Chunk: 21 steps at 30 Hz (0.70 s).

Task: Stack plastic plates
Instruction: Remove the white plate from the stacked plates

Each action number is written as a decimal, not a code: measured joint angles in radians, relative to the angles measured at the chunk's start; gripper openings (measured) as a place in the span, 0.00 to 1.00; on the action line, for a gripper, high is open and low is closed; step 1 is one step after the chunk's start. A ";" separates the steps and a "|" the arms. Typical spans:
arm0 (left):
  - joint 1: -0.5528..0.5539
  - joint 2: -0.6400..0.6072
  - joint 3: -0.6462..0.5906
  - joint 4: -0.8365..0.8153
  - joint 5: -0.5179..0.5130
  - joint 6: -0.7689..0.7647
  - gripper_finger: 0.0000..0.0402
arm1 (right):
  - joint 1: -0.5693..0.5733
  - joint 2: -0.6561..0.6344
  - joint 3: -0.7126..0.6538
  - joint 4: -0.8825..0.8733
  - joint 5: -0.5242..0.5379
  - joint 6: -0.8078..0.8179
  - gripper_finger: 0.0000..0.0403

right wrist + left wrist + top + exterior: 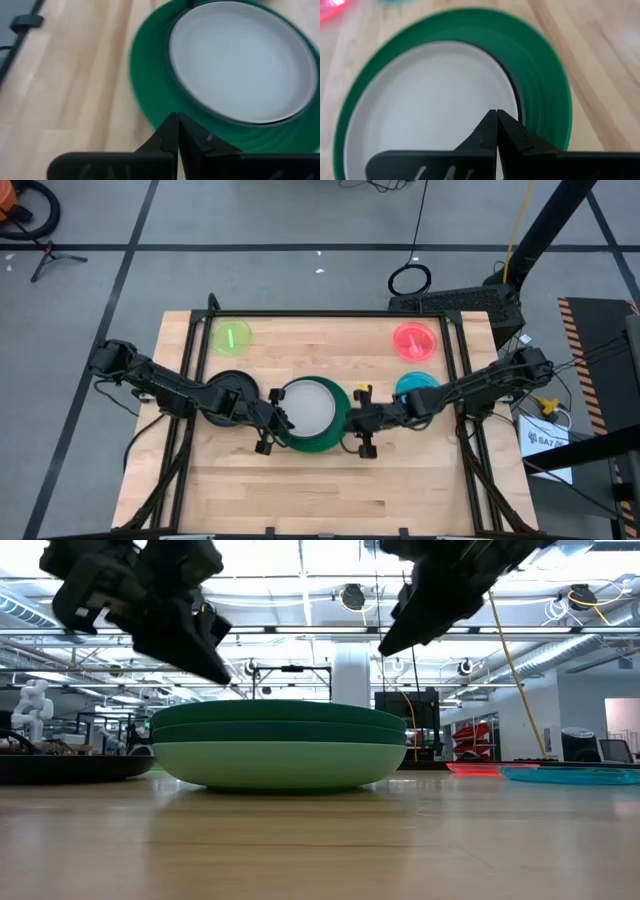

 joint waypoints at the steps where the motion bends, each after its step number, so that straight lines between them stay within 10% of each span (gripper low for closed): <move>1: -0.003 0.000 0.010 0.000 -0.001 0.005 0.01 | 0.015 0.000 0.000 -0.002 0.004 0.018 0.00; 21: -0.020 0.038 0.077 0.042 -0.023 -0.144 0.14 | 0.274 0.000 0.000 -0.004 0.288 0.105 0.00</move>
